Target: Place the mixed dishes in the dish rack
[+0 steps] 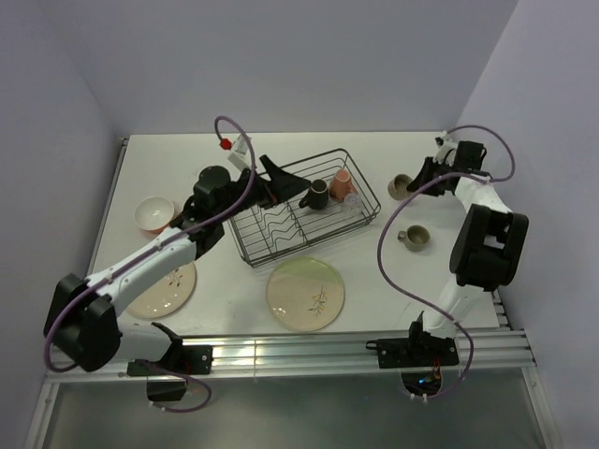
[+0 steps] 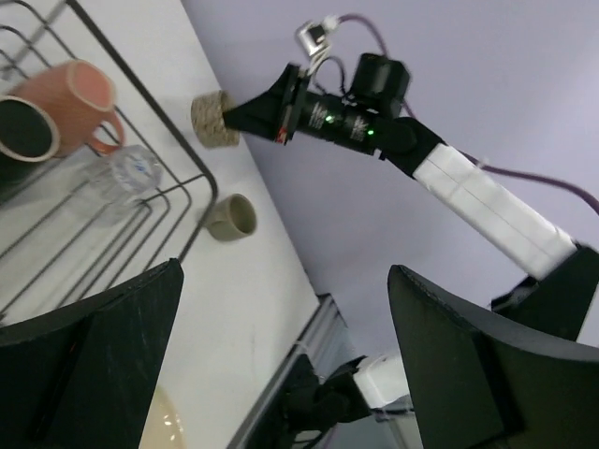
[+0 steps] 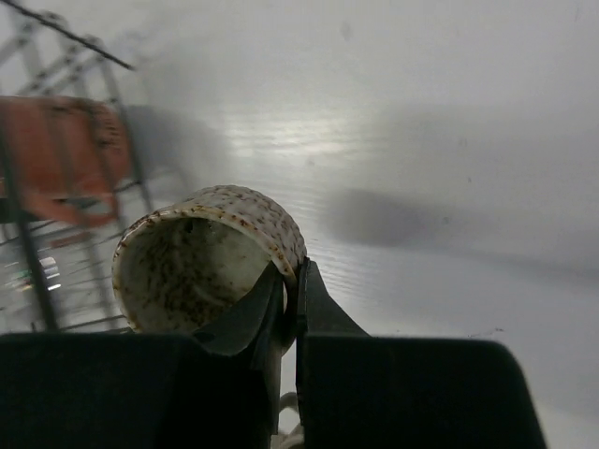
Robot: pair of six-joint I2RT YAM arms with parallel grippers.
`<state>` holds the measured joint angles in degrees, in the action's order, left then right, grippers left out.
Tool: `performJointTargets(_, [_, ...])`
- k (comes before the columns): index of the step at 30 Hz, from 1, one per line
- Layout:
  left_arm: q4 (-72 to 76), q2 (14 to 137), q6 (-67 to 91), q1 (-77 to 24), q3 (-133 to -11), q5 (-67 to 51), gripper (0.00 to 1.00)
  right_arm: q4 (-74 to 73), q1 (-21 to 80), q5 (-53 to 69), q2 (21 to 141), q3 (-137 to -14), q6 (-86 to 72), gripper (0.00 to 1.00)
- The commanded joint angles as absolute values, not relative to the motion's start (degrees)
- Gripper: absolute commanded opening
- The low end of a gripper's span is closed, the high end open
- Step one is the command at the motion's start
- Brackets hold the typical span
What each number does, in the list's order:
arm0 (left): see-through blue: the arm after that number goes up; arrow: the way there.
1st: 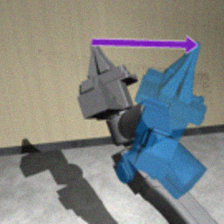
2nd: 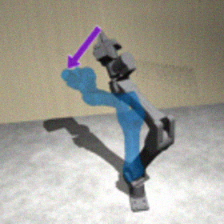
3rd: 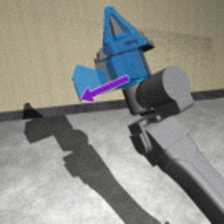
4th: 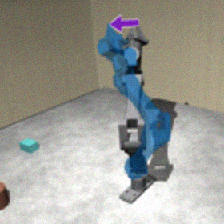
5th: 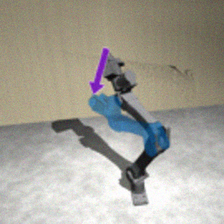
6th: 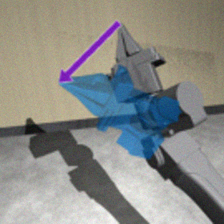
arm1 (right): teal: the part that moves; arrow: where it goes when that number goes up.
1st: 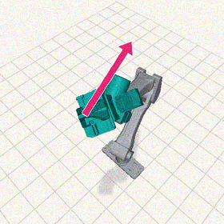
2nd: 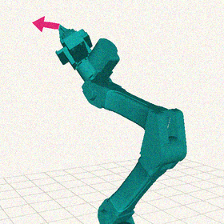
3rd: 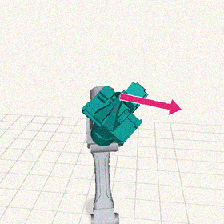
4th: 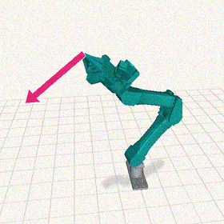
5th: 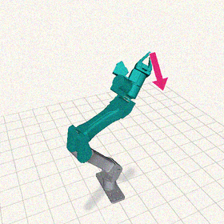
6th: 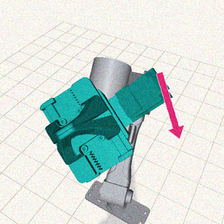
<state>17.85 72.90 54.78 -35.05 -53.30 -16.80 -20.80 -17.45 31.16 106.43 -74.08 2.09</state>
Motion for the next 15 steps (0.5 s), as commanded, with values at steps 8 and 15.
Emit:
performJointTargets(8, [25.3, 87.4, 69.8, -32.2, -69.1, -36.0, 0.98, 5.7, -14.8, 39.5, 77.2, -64.2, 10.4, 0.0])
performJointTargets(15, [19.4, 94.2, 70.8, -29.8, -78.4, -43.1, 0.99, 33.3, -4.8, 33.8, 56.2, -43.0, 26.2, 0.0])
